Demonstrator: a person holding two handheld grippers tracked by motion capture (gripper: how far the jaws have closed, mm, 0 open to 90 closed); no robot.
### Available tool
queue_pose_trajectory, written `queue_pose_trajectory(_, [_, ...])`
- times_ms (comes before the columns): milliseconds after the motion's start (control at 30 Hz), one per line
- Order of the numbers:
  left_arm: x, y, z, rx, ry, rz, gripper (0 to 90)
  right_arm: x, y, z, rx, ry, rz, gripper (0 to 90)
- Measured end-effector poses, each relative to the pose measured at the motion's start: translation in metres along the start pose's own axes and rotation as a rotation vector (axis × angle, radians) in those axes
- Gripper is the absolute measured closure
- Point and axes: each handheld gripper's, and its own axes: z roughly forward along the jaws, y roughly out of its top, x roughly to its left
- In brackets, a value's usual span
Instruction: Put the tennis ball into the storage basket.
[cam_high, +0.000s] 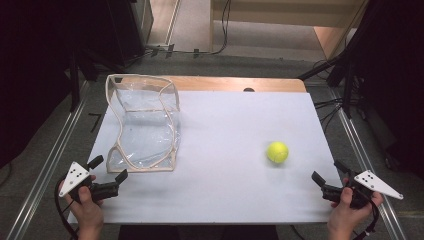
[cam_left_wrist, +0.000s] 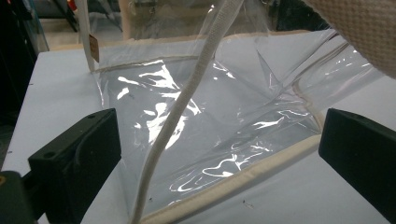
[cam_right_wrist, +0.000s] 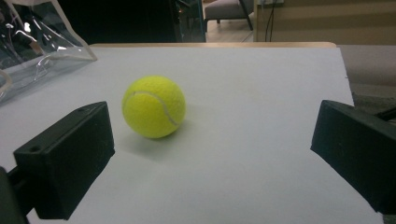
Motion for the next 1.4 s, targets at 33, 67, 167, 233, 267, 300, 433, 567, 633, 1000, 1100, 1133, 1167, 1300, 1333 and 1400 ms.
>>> queue_pose_trajectory(33, [0.000, 0.000, 0.000, 0.001, 0.000, 0.001, 0.0, 0.004, 0.004, 0.002, 0.019, 0.002, -0.018, 0.0])
queue_pose_trajectory(67, [0.000, 0.000, 0.000, 0.002, 0.000, 0.003, 0.0, 0.004, 0.004, 0.002, 0.019, 0.002, -0.018, 0.0])
queue_pose_trajectory(167, [-0.001, 0.000, 0.000, 0.001, 0.000, 0.004, 0.0, 0.010, 0.013, 0.005, 0.045, 0.012, -0.048, 0.0])
queue_pose_trajectory(233, [-0.001, 0.000, 0.000, 0.000, -0.001, 0.004, 0.0, 0.015, 0.019, 0.008, 0.075, 0.018, -0.069, 0.0])
queue_pose_trajectory(267, [0.000, 0.000, 0.000, 0.000, -0.002, 0.004, 0.0, 0.017, 0.020, 0.010, 0.085, 0.020, -0.083, 0.0])
queue_pose_trajectory(300, [0.000, 0.000, 0.000, 0.000, -0.003, 0.006, 0.0, 0.020, 0.023, 0.011, 0.106, 0.020, -0.100, 0.0])
queue_pose_trajectory(433, [0.000, 0.000, 0.000, 0.000, -0.006, 0.006, 0.0, 0.027, 0.030, 0.019, 0.158, 0.033, -0.131, 0.0])
queue_pose_trajectory(567, [0.000, 0.000, 0.000, -0.007, -0.010, -0.001, 0.0, 0.034, 0.039, 0.030, 0.225, 0.044, -0.175, 0.0])
queue_pose_trajectory(633, [0.001, 0.000, 0.000, -0.009, -0.013, -0.003, 0.0, 0.036, 0.044, 0.034, 0.245, 0.060, -0.189, 0.0])
queue_pose_trajectory(1000, [0.001, 0.000, 0.000, -0.010, -0.012, -0.009, 0.0, 0.044, 0.066, 0.066, 0.355, 0.115, -0.230, 0.0])
queue_pose_trajectory(1100, [0.001, 0.000, 0.000, -0.007, -0.014, -0.007, 0.0, 0.044, 0.072, 0.076, 0.379, 0.122, -0.228, 0.0])
queue_pose_trajectory(1133, [0.001, 0.000, 0.000, -0.007, -0.014, -0.006, 0.0, 0.044, 0.072, 0.076, 0.379, 0.122, -0.228, 0.0])
queue_pose_trajectory(1167, [0.001, 0.001, 0.000, -0.006, -0.014, -0.005, 0.0, 0.044, 0.073, 0.078, 0.383, 0.127, -0.230, 0.0])
queue_pose_trajectory(1300, [0.001, 0.001, 0.000, -0.007, -0.018, -0.007, 0.0, 0.046, 0.078, 0.088, 0.415, 0.140, -0.243, 0.0])
queue_pose_trajectory(1333, [0.001, 0.001, 0.000, -0.007, -0.018, -0.006, 0.0, 0.047, 0.078, 0.092, 0.426, 0.147, -0.251, 0.0])
queue_pose_trajectory(1400, [0.001, 0.001, 0.000, -0.007, -0.020, -0.006, 0.0, 0.050, 0.079, 0.099, 0.452, 0.158, -0.265, 0.0])
